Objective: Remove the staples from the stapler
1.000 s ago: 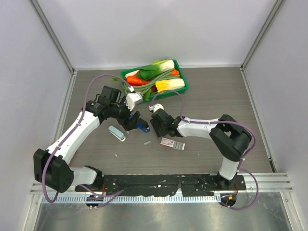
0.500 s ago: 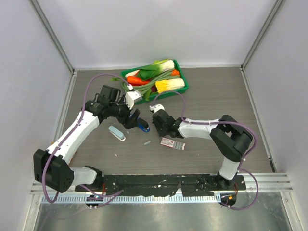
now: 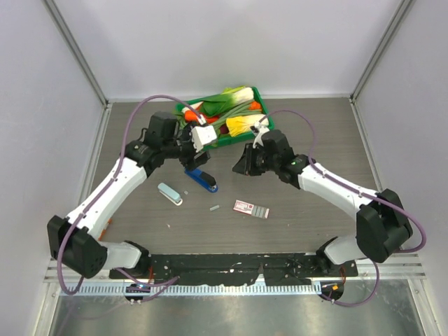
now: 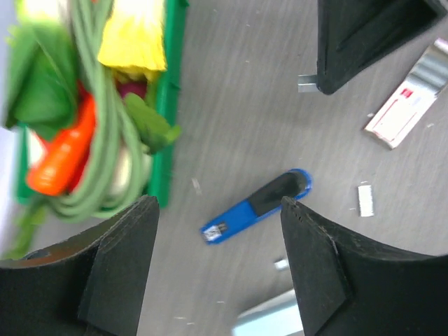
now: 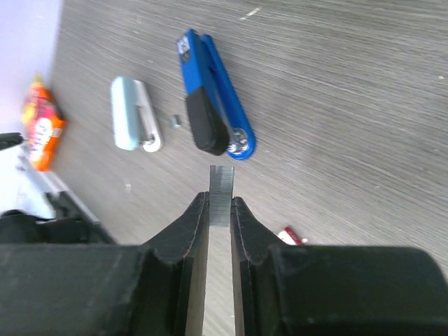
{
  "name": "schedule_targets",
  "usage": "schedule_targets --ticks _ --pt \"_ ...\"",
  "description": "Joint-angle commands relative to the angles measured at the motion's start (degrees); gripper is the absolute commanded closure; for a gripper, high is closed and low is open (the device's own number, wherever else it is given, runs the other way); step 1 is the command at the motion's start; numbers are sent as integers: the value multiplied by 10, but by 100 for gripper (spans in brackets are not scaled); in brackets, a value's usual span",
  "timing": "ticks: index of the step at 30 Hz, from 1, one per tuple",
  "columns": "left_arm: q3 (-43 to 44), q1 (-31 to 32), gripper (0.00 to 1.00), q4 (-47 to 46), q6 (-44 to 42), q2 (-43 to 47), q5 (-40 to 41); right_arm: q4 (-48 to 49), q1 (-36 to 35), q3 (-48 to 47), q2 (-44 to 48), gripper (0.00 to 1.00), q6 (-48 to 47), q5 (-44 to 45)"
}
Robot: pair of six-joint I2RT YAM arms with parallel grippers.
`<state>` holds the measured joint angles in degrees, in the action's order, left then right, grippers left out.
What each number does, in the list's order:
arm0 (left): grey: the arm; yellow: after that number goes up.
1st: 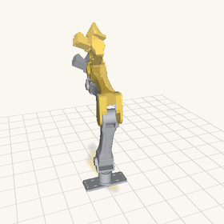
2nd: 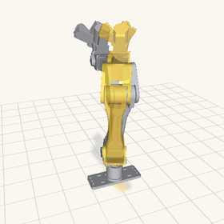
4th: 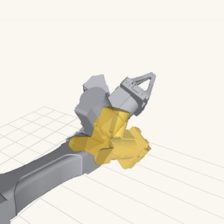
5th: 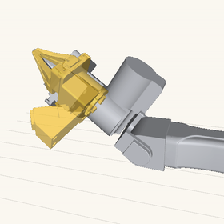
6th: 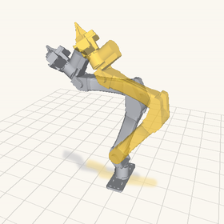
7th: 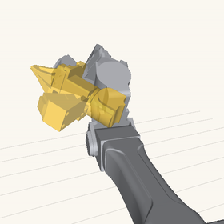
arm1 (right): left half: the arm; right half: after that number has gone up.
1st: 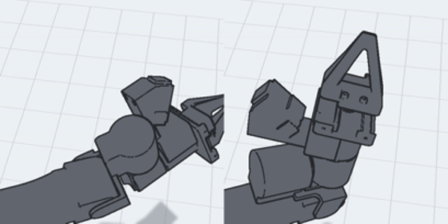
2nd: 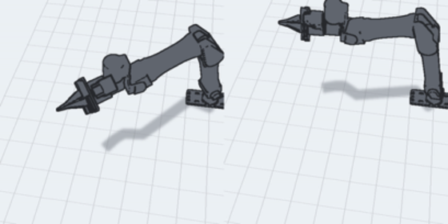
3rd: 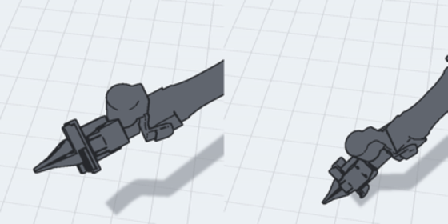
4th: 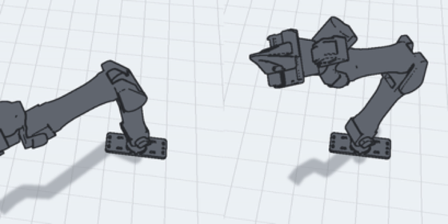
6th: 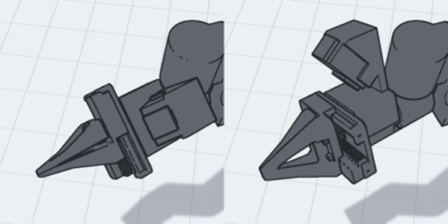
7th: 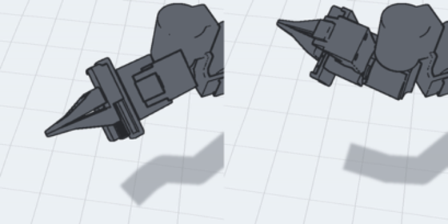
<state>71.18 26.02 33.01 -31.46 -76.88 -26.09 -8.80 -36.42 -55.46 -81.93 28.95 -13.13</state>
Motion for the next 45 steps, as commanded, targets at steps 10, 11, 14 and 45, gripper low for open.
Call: schedule_targets --ticks 10,11,14,45 --pt "-370 22 20 -478 -478 245 -44 250 41 34 -13 89 252 -325" --pt "-405 23 21 -508 -497 247 -51 269 41 38 -15 89 265 -341" --pt "-445 22 23 -616 -501 242 -77 328 41 44 -23 89 309 -362" --pt "-504 34 47 -805 -544 202 -177 432 30 33 -60 89 398 -413"
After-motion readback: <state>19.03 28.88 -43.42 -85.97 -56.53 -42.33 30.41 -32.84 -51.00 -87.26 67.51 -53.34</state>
